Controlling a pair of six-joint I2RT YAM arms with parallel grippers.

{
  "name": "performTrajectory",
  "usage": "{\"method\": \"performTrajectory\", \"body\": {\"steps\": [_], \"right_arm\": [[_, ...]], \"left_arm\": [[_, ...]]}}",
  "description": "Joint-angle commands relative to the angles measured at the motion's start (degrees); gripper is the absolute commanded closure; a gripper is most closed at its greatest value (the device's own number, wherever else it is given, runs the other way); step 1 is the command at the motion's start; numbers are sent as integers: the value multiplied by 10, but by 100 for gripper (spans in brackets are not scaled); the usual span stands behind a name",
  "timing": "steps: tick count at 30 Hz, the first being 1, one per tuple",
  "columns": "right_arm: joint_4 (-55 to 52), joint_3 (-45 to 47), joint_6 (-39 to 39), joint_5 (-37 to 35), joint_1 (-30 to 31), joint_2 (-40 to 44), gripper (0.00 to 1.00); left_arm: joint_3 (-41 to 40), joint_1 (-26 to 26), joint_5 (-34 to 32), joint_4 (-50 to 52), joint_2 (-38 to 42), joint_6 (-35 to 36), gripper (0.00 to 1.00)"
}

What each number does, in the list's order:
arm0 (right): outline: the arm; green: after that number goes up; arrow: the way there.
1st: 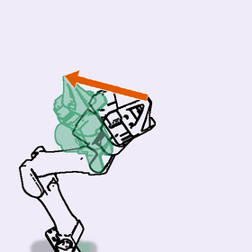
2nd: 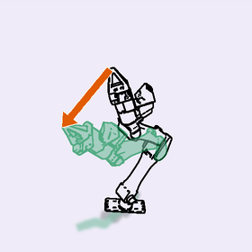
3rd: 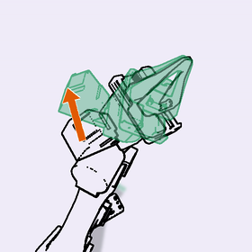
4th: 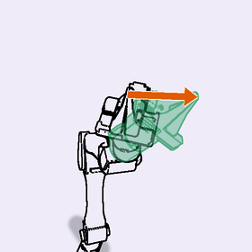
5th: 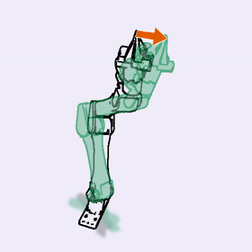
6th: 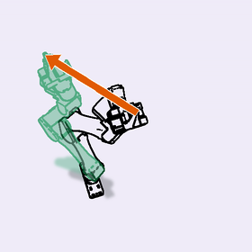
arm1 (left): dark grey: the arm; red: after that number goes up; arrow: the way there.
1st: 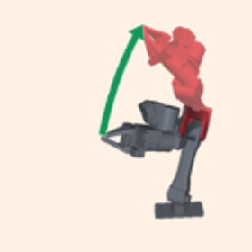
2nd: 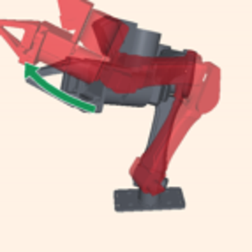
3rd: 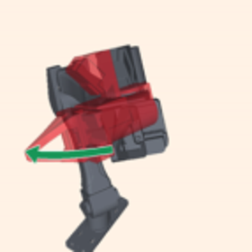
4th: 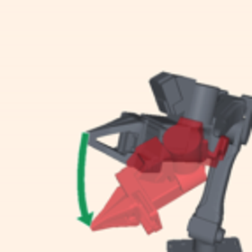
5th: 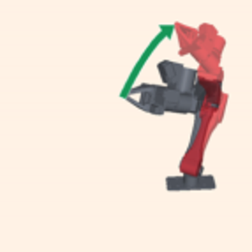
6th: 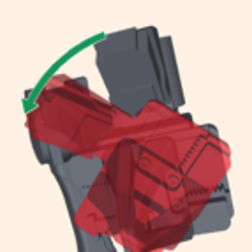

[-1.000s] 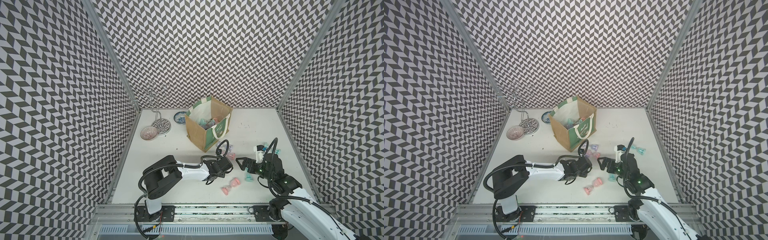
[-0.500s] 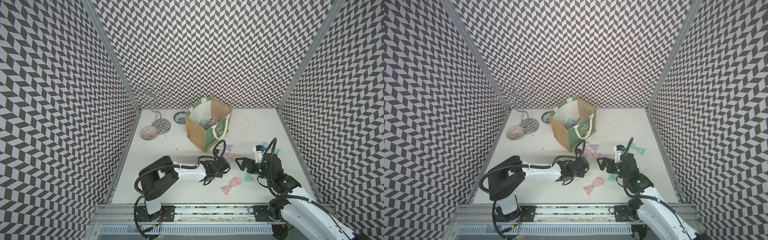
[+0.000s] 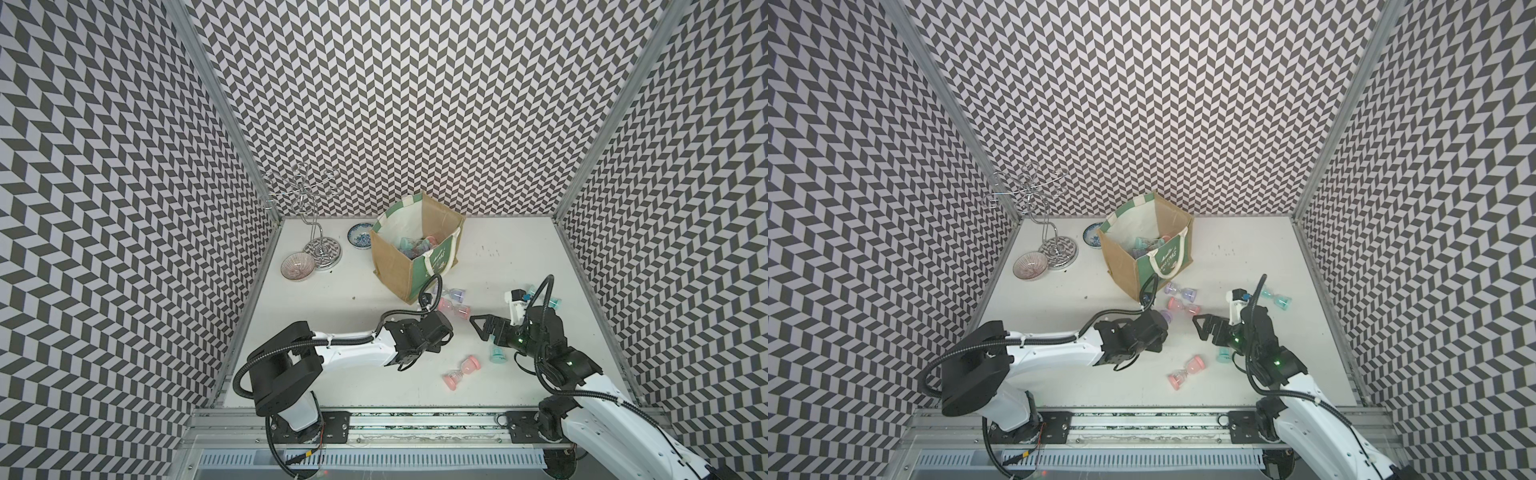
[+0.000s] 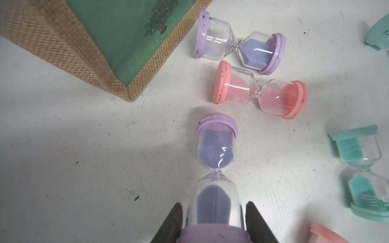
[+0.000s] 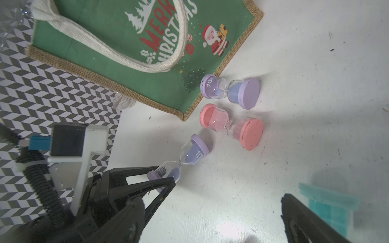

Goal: Put the hourglass into the canvas bag
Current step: Pick up the hourglass from the center of the board.

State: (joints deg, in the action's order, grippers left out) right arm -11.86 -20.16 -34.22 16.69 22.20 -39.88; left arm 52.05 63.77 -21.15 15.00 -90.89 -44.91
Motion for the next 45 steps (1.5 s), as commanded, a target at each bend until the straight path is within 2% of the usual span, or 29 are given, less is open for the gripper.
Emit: {"method": "performTrajectory", "body": {"steps": [1, 8, 13, 19, 24, 30, 37, 45], "right_arm": [[58, -23, 14, 37, -4, -4, 1], [82, -29, 15, 61, -4, -10, 1], [91, -29, 15, 64, -4, -17, 1], [95, -34, 13, 66, -4, -15, 1], [106, -49, 8, 76, -4, -14, 1], [125, -70, 4, 85, -4, -20, 1], [175, -84, -14, 101, -4, -32, 1], [214, -108, -23, 104, -4, -69, 1]], "left_arm": [[-3, 5, -2, 15, 36, 10, 71], [17, 4, -22, 53, 89, 34, 72], [31, 3, -29, 65, 97, 44, 72], [77, 3, -33, 92, 113, 82, 74], [145, 1, -59, 128, 124, 126, 74], [210, -14, -67, 122, 143, 176, 77], [254, -61, -49, 86, 150, 212, 77], [285, -165, 54, 8, 131, 204, 77]]}}
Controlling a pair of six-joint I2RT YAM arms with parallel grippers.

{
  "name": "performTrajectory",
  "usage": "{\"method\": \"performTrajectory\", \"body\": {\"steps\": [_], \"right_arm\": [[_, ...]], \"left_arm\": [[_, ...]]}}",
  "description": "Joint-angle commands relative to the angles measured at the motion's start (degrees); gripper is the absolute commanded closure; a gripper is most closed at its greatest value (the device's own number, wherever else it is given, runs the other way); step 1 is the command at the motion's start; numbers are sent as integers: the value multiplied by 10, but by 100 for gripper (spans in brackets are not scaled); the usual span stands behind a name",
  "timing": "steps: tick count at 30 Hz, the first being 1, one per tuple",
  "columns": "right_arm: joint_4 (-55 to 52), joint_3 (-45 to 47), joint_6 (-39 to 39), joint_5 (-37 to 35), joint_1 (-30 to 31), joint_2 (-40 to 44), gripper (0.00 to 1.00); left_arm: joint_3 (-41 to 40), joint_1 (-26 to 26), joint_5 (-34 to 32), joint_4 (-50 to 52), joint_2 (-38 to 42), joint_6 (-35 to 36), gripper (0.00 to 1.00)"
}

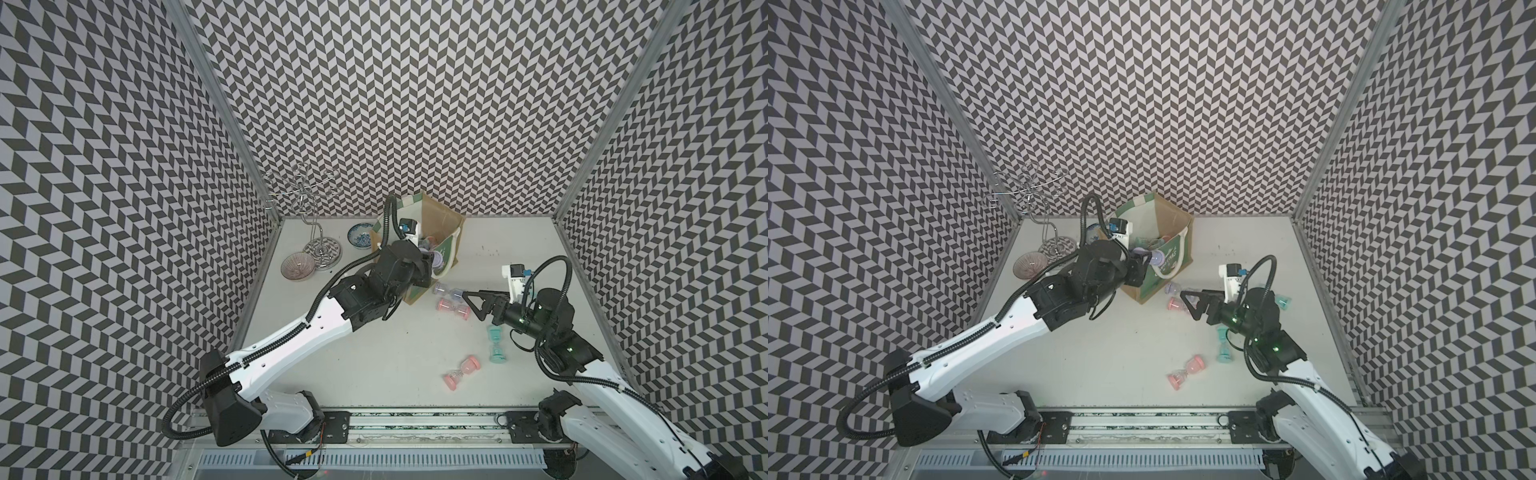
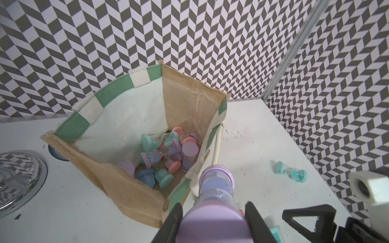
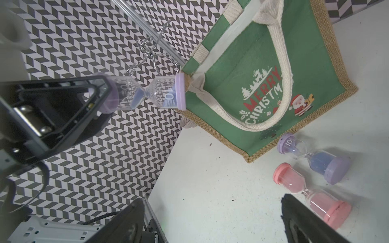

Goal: Put the hourglass into the canvas bag
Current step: Pick up the hourglass from the center of the board, then place the hourglass in the canvas bag.

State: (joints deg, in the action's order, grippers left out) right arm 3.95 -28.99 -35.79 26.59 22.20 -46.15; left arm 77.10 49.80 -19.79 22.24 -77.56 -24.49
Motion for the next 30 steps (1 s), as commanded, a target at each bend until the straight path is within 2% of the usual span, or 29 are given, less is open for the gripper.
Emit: {"method": "performTrajectory", "body": {"steps": [1, 5, 12, 21, 25, 30], "right_arm": [[62, -20, -10, 5, -4, -9, 1], [75, -26, -11, 8, -4, -26, 1], [96, -34, -10, 3, -4, -56, 1], [116, -38, -4, -4, -4, -91, 1], [120, -39, -4, -4, -4, -103, 1], [117, -38, -1, -10, -6, -111, 1]], "left_arm": [[36, -38, 50, -75, -5, -6, 77], [32, -100, 119, -126, -19, -44, 77], [38, -166, 161, -178, -72, -91, 77], [76, -195, 179, -201, -183, -124, 78], [103, -211, 232, -210, -240, -150, 78], [159, -215, 223, -185, -314, -148, 78]]}}
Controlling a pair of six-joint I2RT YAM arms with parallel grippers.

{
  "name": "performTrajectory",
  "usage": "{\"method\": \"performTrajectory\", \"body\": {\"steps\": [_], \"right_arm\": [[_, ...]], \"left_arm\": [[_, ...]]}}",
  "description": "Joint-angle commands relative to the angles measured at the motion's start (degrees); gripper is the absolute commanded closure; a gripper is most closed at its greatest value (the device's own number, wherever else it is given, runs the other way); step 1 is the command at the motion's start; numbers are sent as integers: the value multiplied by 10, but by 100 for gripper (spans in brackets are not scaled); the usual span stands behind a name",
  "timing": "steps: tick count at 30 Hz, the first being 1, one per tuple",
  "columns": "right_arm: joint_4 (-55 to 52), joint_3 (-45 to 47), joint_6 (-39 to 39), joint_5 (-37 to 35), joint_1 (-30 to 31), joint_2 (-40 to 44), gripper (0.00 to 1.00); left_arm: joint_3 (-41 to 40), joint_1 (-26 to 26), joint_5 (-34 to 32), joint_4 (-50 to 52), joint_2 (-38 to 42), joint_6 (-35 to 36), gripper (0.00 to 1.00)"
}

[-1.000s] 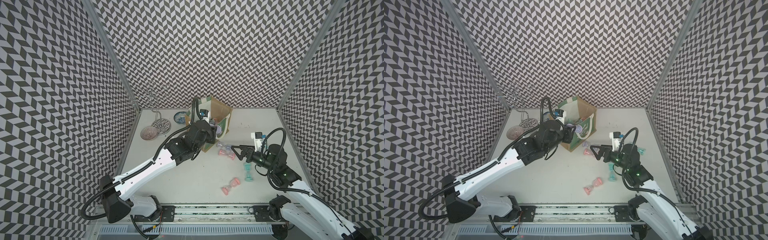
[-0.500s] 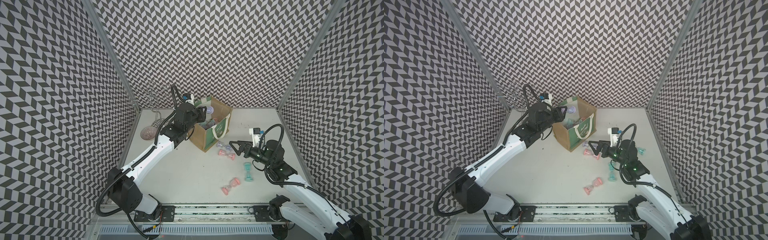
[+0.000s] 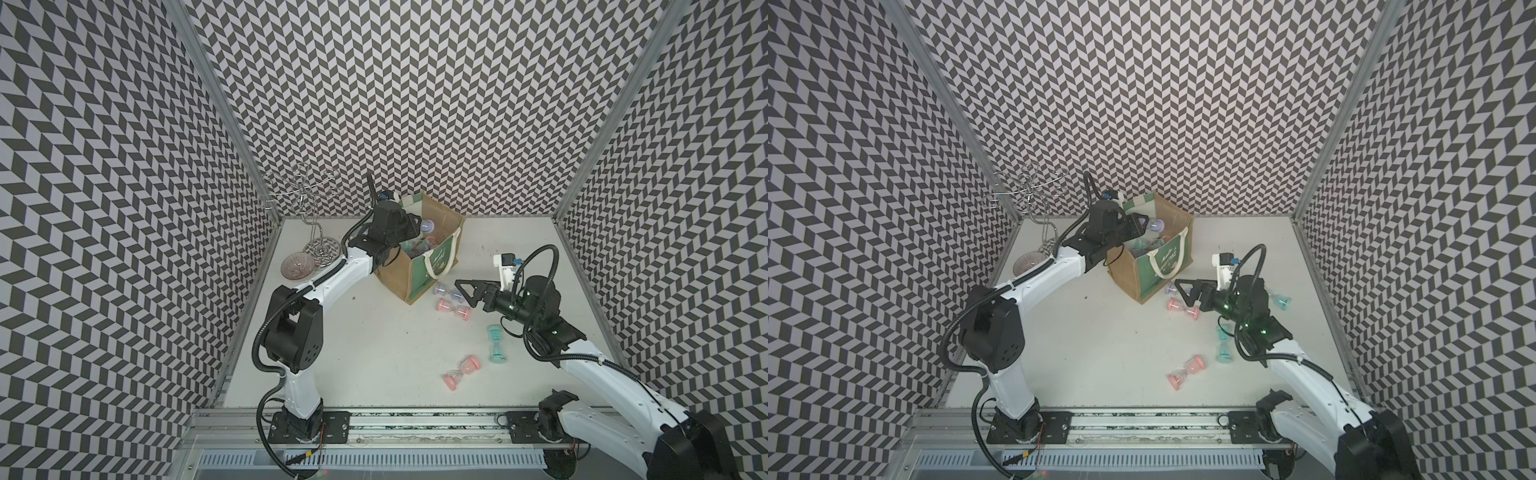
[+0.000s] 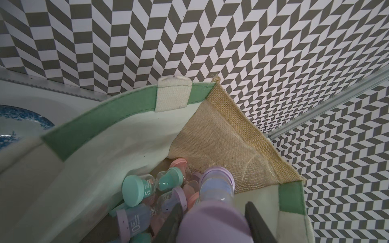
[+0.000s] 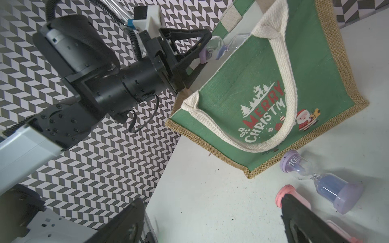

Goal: Put the hourglass into the canvas bag
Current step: Place the hourglass in the canvas bag.

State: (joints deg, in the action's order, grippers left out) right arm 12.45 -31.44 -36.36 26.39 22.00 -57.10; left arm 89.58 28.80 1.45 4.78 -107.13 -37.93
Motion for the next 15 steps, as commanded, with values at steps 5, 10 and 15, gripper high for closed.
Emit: {"method": "performTrajectory", "body": {"steps": [5, 10, 15], "right_arm": [[28, -14, 9, -12, -6, -3, 1], [26, -17, 8, -6, -6, -7, 1], [28, -15, 5, -10, -7, -10, 1]], "left_arm": [[85, -9, 15, 24, -85, -5, 76], [99, -12, 8, 47, -123, 5, 71], [102, -11, -6, 67, -144, 17, 65]]}}
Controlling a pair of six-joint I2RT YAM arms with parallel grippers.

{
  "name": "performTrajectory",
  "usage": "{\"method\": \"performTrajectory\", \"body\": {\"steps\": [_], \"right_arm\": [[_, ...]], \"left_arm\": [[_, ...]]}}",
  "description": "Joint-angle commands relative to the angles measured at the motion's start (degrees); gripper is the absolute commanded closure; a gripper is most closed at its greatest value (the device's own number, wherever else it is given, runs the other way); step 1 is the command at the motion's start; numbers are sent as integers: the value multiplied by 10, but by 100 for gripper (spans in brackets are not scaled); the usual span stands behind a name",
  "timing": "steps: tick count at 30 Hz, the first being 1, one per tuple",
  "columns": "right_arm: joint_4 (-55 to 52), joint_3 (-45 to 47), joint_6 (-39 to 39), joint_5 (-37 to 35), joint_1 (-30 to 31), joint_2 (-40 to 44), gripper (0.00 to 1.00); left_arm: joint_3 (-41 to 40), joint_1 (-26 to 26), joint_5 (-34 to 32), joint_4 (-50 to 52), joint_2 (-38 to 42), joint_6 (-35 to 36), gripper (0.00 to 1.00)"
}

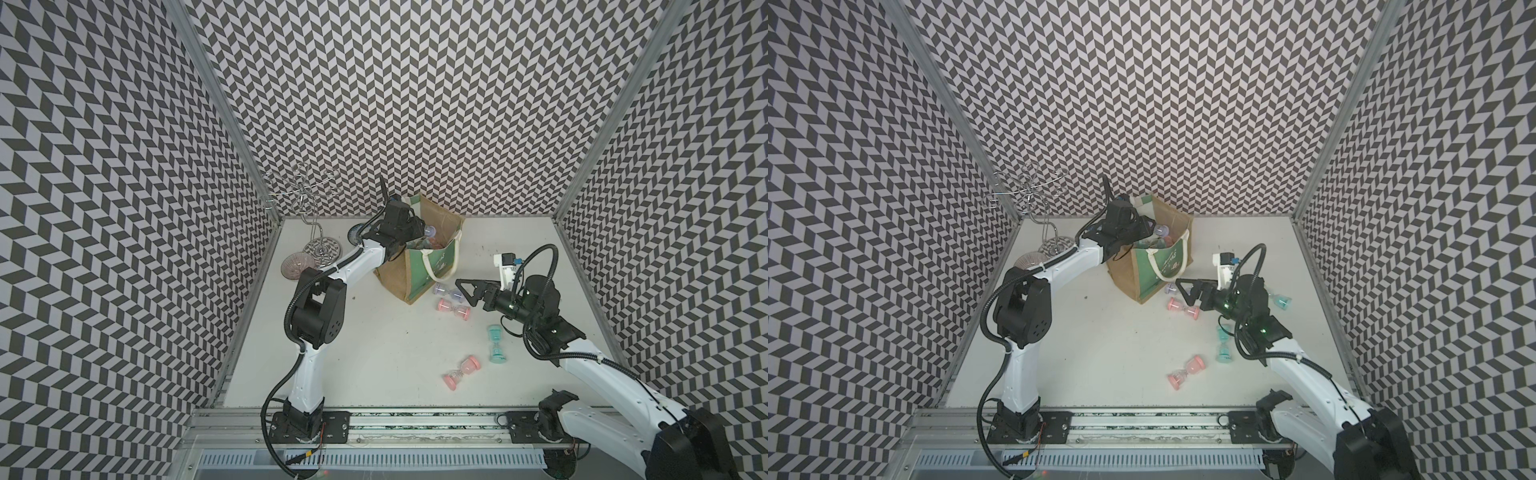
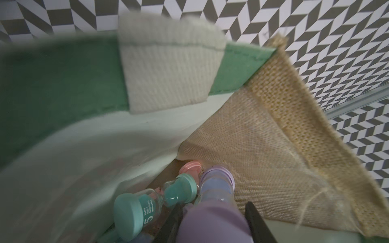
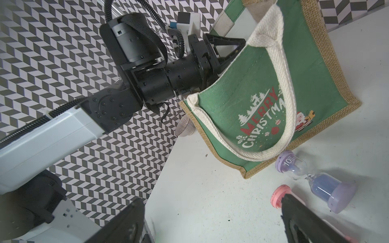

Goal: Put the hourglass into the canvas bag
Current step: Place the hourglass in the canvas bag.

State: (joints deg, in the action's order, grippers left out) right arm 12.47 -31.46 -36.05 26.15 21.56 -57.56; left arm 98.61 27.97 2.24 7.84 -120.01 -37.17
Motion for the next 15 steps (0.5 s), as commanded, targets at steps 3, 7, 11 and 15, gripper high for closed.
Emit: {"method": "performTrajectory", "body": {"steps": [3, 7, 11, 15], "right_arm": [[27, -17, 2, -5, -4, -6, 1], [25, -16, 1, -8, -4, -4, 1], [16, -18, 2, -14, -5, -1, 1], [11, -21, 1, -19, -7, 2, 1]], "left_arm": [[22, -2, -20, 48, -23, 18, 62], [28, 0, -22, 53, -19, 21, 53], [40, 3, -35, 65, -12, 30, 44], [38, 5, -39, 63, 7, 32, 38]]}}
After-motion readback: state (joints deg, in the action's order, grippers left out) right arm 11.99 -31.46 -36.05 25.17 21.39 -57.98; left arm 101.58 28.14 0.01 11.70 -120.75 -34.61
